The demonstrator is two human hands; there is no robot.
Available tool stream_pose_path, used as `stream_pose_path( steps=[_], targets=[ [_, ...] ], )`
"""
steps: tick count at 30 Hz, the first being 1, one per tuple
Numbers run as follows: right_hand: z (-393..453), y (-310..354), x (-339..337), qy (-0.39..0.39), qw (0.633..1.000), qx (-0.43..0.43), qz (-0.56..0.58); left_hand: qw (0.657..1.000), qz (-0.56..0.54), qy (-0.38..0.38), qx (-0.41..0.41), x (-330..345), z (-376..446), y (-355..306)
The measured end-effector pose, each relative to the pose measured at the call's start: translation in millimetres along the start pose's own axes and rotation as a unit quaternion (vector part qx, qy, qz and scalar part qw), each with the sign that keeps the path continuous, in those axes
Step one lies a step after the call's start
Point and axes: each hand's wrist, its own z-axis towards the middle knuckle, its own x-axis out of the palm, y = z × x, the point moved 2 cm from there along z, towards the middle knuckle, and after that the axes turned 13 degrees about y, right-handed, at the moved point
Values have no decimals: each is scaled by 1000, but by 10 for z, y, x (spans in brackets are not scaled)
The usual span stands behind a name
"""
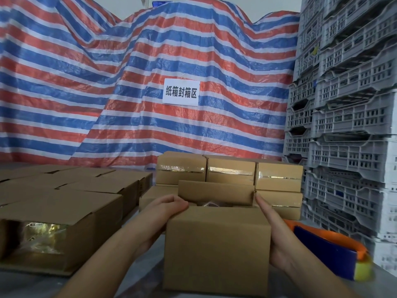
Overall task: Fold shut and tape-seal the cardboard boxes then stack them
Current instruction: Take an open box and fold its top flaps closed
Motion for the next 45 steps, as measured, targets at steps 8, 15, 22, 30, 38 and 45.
stream_pose_path(
  steps=[8,15,22,30,38,45],
  targets=[
    [-4,103,-93,53,996,-31,-67,998,-38,-29,43,12,-17,14],
    [8,130,-85,116,987,-87,-65,992,-22,-23,122,19,-35,-19],
    [41,107,-148,73,990,-87,-85,990,49,-67,113,6,-61,-26],
    [69,65,-115,54,993,-61,-89,991,89,-53,84,-55,-29,8],
    [16,74,-55,36,991,-79,-99,890,452,-65,10,162,30,-531],
    [-15,94,-22,37,992,-89,-85,752,645,135,-9,755,259,-584]
  ],
)
